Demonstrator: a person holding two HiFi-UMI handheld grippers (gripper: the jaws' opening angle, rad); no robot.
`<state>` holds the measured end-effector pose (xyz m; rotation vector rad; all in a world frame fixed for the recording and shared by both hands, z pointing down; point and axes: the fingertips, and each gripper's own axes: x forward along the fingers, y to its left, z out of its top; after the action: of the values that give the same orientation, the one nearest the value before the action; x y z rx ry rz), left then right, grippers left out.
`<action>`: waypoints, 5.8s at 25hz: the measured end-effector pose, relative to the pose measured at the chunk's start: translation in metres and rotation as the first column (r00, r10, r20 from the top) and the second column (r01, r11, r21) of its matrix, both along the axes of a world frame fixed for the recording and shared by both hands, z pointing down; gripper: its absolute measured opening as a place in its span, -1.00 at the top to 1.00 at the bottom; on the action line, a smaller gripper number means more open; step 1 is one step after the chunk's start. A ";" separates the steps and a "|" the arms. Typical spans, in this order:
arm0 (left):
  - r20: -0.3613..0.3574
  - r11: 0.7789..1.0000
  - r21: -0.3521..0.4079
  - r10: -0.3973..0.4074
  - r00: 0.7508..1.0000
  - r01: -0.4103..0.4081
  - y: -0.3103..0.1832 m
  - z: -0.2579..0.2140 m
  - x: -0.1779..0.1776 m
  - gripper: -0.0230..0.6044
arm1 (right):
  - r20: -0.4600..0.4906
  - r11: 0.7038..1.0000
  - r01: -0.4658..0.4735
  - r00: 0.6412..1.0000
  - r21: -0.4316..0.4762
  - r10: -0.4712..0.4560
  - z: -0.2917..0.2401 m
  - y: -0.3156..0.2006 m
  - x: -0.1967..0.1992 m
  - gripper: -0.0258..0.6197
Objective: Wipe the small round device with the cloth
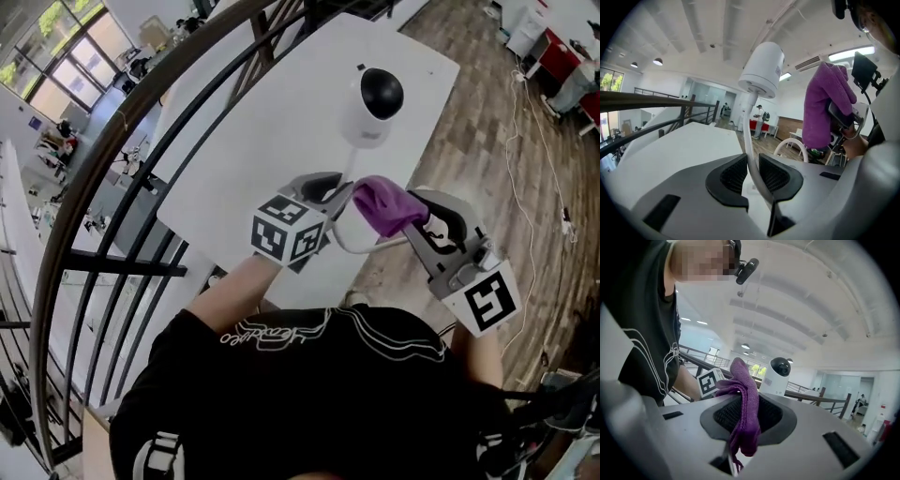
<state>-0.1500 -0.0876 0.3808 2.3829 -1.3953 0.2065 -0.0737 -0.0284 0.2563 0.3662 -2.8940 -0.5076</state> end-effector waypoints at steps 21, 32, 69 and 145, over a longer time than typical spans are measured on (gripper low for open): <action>-0.085 0.972 0.003 0.235 0.968 -0.235 0.004 -0.002 0.001 0.61 | 0.115 0.860 -0.424 0.905 0.284 0.409 -0.082 0.019 -0.054 0.70; -0.078 0.959 0.001 0.282 0.956 -0.283 0.004 -0.009 0.015 0.60 | 0.157 0.755 -0.497 0.864 0.428 0.479 -0.125 -0.001 -0.058 0.70; -0.120 0.948 0.035 0.319 0.940 -0.317 0.008 -0.003 0.018 0.58 | -0.131 0.782 -0.426 0.837 0.455 0.532 -0.007 -0.021 -0.085 0.70; 0.010 0.929 0.325 0.184 0.983 -0.177 0.464 -0.122 0.254 0.90 | 0.248 0.904 0.002 0.962 -0.428 0.115 0.014 0.379 0.248 0.70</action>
<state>0.1041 0.3767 0.2586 2.7776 -1.2823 -0.0029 0.1748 0.3505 0.2702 0.4776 -3.1230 0.2092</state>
